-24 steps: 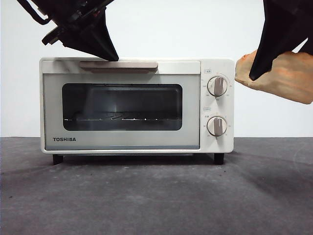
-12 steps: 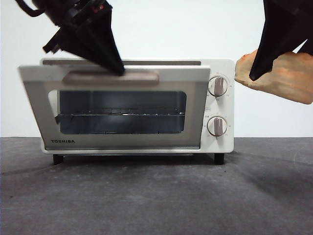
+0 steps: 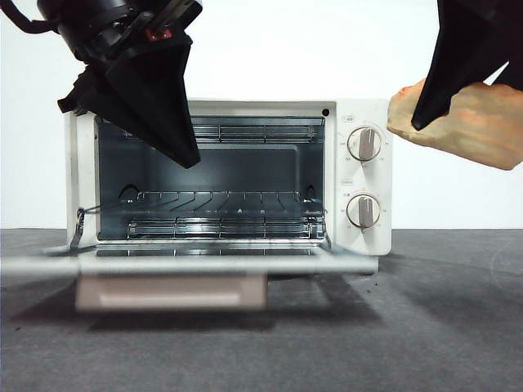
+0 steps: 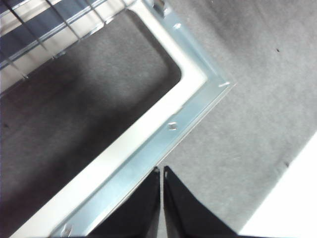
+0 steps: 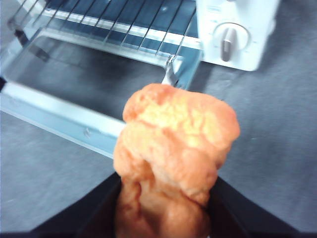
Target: The left arm flap open the oven, the right arm pick bread and place it into oven, the left arm flap close the oven
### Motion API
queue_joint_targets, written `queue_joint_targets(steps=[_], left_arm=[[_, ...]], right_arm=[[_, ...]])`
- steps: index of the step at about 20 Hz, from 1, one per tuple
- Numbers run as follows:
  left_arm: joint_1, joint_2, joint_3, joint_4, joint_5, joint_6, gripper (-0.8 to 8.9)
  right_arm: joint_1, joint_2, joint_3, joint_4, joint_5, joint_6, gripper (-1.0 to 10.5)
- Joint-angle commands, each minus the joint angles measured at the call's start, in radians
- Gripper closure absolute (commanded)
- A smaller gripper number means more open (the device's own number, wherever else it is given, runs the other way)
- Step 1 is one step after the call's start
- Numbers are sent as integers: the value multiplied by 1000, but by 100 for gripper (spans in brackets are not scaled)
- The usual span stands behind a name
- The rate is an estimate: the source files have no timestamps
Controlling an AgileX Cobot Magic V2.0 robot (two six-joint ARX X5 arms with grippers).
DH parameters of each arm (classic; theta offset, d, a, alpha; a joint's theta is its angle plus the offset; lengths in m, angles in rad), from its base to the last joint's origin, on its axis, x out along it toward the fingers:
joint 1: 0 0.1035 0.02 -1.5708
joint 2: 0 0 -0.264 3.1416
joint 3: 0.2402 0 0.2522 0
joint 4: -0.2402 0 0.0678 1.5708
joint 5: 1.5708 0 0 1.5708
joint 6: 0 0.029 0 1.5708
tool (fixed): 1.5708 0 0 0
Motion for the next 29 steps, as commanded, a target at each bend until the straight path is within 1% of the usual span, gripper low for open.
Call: queue_joint_targets(steps=[1,3,5,8,10,11,16,18,20,23,25,28,29], left_arm=[[-12,7,8,6,-20,-11,797],[-10,-21,8,6,-84,-29,797],[1,-80,8,6,-106,-34,797],[41,-192,8,-2,-109,-41,797],[82,-275,-6,-16,-109,-44,797],[104,-316,-21,-25,-109,-44,797],[234,-554,-185,-53,-95,-51,798],[274,-633,-243,-74,-66,-55,798],[306,-710,-291,-101,-64,-60,798],[336,-807,-324,-166,-52,-59,798],[342,-856,-324,-206,-52,-59,798],[342,-907,-324,-242,-52,-59,798],[342,-919,-324,-259,-52,-59,798]], right_arm=[[10,6,20,24,-26,-12,743],[11,10,22,34,-29,-11,743],[11,29,41,35,-48,-11,743],[11,96,97,51,-74,-13,743],[13,159,137,78,-106,-13,743],[17,194,158,82,-107,-15,743],[55,389,274,134,-109,-35,743],[63,470,330,145,-109,-35,742],[63,560,392,146,-109,-34,742],[62,691,472,175,-99,-28,743],[61,766,512,212,-94,-2,742],[61,842,544,284,-26,32,742],[61,858,547,316,-16,48,742]])
